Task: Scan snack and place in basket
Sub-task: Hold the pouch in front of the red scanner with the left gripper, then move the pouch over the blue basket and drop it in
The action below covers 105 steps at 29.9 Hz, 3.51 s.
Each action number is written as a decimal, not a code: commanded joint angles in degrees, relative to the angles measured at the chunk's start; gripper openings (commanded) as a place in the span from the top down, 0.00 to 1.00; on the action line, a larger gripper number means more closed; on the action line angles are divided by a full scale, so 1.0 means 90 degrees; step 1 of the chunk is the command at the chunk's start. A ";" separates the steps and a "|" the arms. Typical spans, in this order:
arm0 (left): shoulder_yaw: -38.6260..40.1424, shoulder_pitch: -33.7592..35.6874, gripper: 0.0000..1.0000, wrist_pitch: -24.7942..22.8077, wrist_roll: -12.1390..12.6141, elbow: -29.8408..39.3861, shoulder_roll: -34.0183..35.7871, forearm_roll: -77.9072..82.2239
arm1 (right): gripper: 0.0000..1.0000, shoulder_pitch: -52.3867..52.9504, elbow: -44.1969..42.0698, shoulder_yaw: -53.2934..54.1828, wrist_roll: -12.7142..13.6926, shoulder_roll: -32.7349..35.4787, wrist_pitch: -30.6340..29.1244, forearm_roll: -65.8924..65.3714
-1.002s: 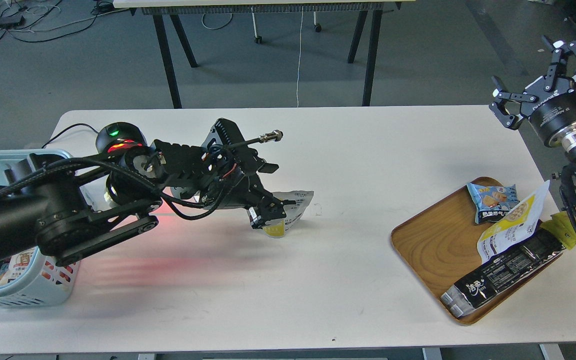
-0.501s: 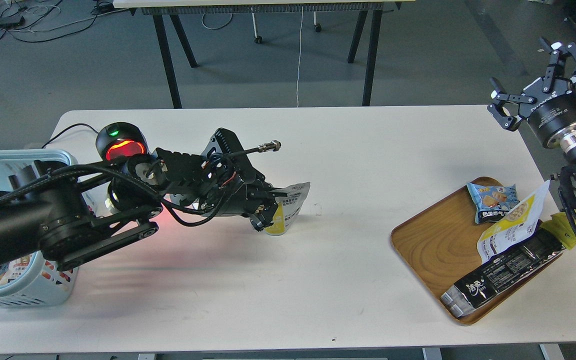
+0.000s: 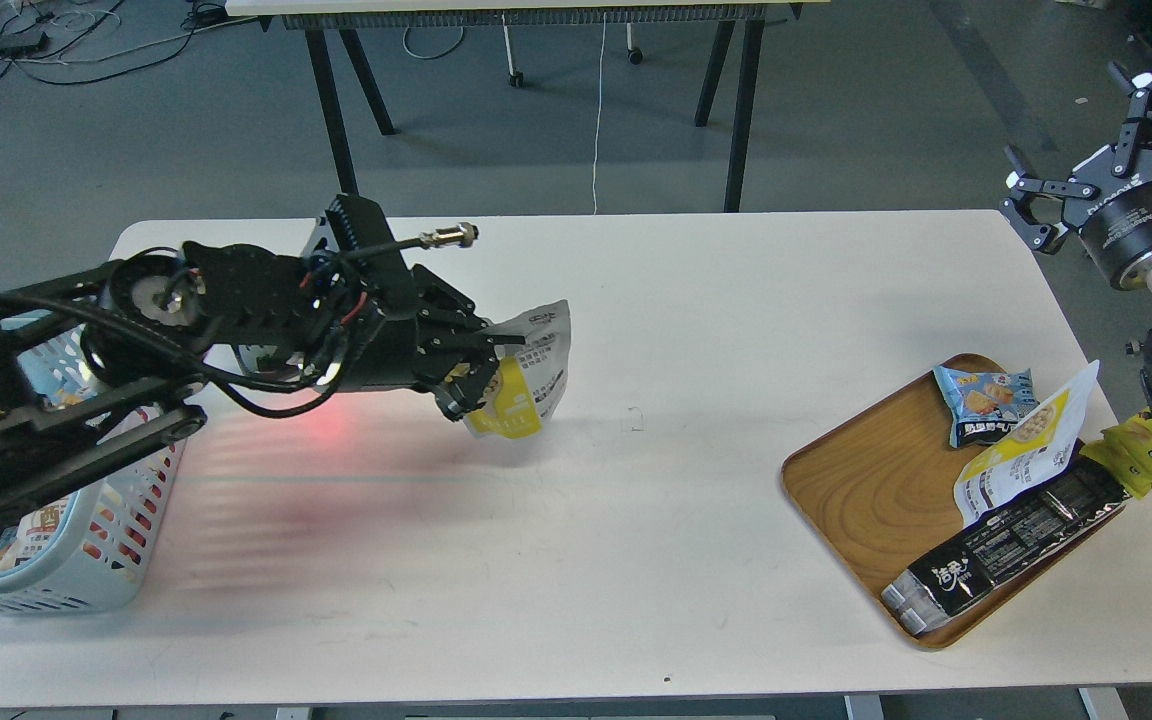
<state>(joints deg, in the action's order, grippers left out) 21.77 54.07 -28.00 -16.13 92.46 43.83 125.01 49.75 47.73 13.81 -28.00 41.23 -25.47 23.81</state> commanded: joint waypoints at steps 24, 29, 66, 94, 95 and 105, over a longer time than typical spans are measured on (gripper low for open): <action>0.0004 -0.0256 1.00 0.0201 -0.0640 -0.0889 0.1556 -0.0001 | 0.02 0.0058 0.0097 0.0057 0.0000 0.0019 -0.0012 -0.0009; 0.0013 -0.0246 1.00 0.0201 -0.0640 -0.0879 0.1517 -0.0001 | 0.02 0.0058 0.0097 0.0057 0.0000 0.0019 -0.0012 -0.0009; -0.0211 -0.0266 1.00 0.1021 -0.1021 -0.0283 0.2113 -0.0001 | 0.02 -0.0010 0.0253 0.0243 0.0000 0.0126 -0.0002 0.0000; -0.0114 -0.0217 1.00 0.1089 -0.1050 -0.0586 0.2103 -0.0001 | 0.02 -0.0010 0.0459 0.0252 0.0000 0.0282 -0.0012 -0.0009; -0.0075 -0.0207 1.00 0.1099 -0.1060 -0.0528 0.2151 -0.0001 | 0.02 -0.0010 0.0459 0.0272 0.0000 0.0282 -0.0012 -0.0009; 0.0696 -0.0207 1.00 0.1334 -0.1319 -0.0234 0.3215 -0.0382 | 0.02 -0.0039 0.0449 0.0311 0.0000 0.0273 -0.0022 -0.0009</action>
<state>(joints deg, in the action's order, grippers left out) 25.73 52.13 -15.97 -27.94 90.30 70.78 124.46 49.59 51.64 16.67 -28.00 43.78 -25.68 23.73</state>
